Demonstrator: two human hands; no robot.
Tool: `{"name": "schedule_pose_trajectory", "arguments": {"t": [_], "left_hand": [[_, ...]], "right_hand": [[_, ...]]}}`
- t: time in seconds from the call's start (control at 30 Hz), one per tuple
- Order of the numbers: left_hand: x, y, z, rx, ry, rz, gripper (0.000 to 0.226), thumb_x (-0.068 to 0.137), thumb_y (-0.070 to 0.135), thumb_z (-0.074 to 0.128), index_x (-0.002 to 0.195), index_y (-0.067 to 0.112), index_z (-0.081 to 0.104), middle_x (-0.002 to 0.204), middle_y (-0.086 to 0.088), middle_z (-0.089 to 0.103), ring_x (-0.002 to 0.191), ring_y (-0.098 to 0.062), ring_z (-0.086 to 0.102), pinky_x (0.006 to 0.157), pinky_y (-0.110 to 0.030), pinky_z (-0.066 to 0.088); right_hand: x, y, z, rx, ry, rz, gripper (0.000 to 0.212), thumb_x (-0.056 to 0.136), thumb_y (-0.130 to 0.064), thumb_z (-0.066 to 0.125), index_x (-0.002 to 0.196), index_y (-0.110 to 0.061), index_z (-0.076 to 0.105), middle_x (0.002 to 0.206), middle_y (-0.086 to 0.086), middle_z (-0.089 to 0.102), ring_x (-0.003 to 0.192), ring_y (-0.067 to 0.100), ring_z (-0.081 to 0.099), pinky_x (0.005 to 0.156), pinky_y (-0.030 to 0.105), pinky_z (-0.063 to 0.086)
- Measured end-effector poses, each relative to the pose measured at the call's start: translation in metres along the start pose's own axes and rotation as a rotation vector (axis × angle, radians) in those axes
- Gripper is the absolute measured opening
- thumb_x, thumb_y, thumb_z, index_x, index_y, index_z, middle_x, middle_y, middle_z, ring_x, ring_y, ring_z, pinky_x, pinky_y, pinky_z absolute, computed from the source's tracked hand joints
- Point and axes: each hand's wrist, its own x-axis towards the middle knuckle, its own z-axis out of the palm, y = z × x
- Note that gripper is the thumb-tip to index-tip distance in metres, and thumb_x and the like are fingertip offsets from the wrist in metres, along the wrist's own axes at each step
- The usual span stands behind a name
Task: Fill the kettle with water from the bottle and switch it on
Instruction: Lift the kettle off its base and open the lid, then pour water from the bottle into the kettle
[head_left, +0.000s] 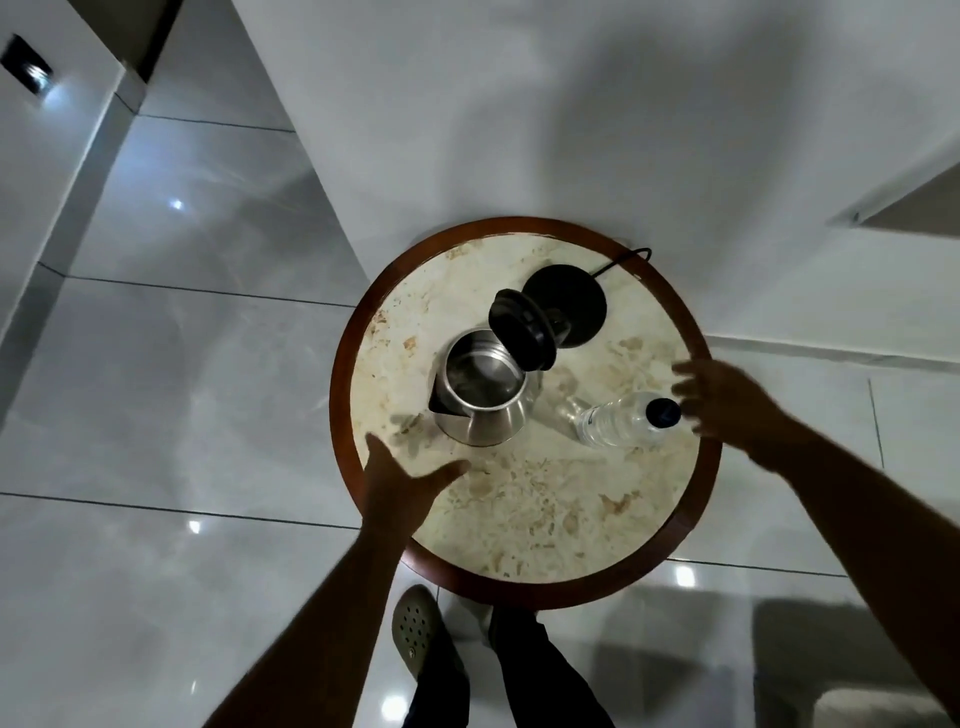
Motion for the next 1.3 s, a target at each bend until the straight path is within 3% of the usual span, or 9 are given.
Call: {"name": "schedule_pose_trajectory", "arguments": {"t": [0.13,0.23,0.4,0.53,0.77,0.97,1.03,1.2,1.3], "left_hand": [[-0.038,-0.017,0.028,0.127,-0.119,-0.186,0.087,0.070,0.052,0.079,0.136,0.004,0.048,0.138,-0.016,0.056,0.125,-0.032,0.052,0.103,-0.041,0.045],[-0.061,0.028,0.051,0.268,-0.219,0.197,0.067,0.082,0.044,0.072,0.138,0.013,0.052,0.134,-0.009,0.062,0.117,-0.022,0.061,0.093,-0.026,0.046],[-0.074,0.141,0.096,0.697,-0.294,1.053,0.063,0.092,0.019,0.060,0.149,0.016,0.033,0.136,-0.014,0.056,0.118,-0.030,0.056,0.095,-0.040,0.051],[-0.072,0.199,0.122,1.312,-0.338,1.298,0.050,0.091,0.002,0.052,0.140,0.010,0.046,0.124,-0.018,0.056,0.111,-0.035,0.057,0.081,-0.040,0.051],[-0.068,0.199,0.124,1.492,-0.333,1.394,0.033,0.095,0.004,0.044,0.127,-0.001,0.051,0.121,-0.021,0.059,0.102,-0.032,0.063,0.079,-0.037,0.051],[-0.062,0.195,0.122,1.296,-0.140,1.162,0.057,0.097,0.055,0.038,0.097,0.005,0.064,0.087,-0.011,0.065,0.071,-0.022,0.058,0.059,-0.032,0.038],[-0.060,0.194,0.119,1.216,-0.194,1.142,0.060,0.090,0.062,0.047,0.107,0.006,0.061,0.093,-0.012,0.064,0.083,-0.027,0.065,0.061,-0.032,0.040],[-0.056,0.194,0.110,1.260,-0.388,1.166,0.035,0.097,0.024,0.054,0.129,0.010,0.054,0.123,-0.011,0.060,0.109,-0.027,0.061,0.079,-0.024,0.040],[-0.057,0.184,0.107,1.136,-0.334,1.097,0.031,0.099,0.024,0.048,0.123,0.007,0.058,0.120,-0.010,0.063,0.106,-0.021,0.060,0.073,-0.017,0.028]], "right_hand": [[-0.031,0.063,0.035,-0.029,-0.102,0.058,0.099,0.070,0.001,0.082,0.148,-0.020,0.024,0.140,0.018,0.041,0.112,0.029,0.051,0.086,0.039,0.051],[-0.026,0.068,0.066,0.035,-0.001,-0.115,0.118,0.061,-0.018,0.091,0.151,-0.021,0.015,0.150,0.007,0.034,0.133,0.026,0.038,0.108,0.047,0.039],[-0.010,0.060,0.094,0.084,0.242,-0.325,0.084,0.071,-0.025,0.083,0.138,-0.023,0.032,0.123,-0.008,0.051,0.117,0.014,0.049,0.093,0.020,0.040],[0.003,0.062,0.095,0.047,0.292,-0.242,0.054,0.075,-0.022,0.078,0.122,-0.017,0.052,0.094,-0.021,0.057,0.094,0.010,0.064,0.063,0.001,0.042],[0.007,0.056,0.096,0.034,0.331,-0.288,0.050,0.074,-0.025,0.078,0.118,-0.020,0.054,0.081,-0.028,0.048,0.074,-0.004,0.057,0.058,0.000,0.039],[0.005,0.052,0.112,0.104,0.408,-0.337,0.052,0.065,-0.036,0.083,0.106,-0.017,0.057,0.098,-0.004,0.063,0.083,0.010,0.061,0.070,0.024,0.052],[0.005,0.056,0.117,0.120,0.366,-0.356,0.056,0.066,-0.046,0.078,0.107,-0.013,0.057,0.096,-0.002,0.064,0.084,0.014,0.063,0.072,0.029,0.057],[0.006,0.060,0.124,0.249,0.349,-0.337,0.076,0.060,-0.056,0.073,0.123,-0.029,0.042,0.099,-0.043,0.052,0.097,-0.019,0.054,0.069,-0.006,0.039],[0.011,0.063,0.129,0.213,0.353,-0.350,0.075,0.061,-0.054,0.071,0.123,-0.019,0.046,0.097,-0.026,0.057,0.090,-0.003,0.062,0.064,-0.004,0.041]]}}
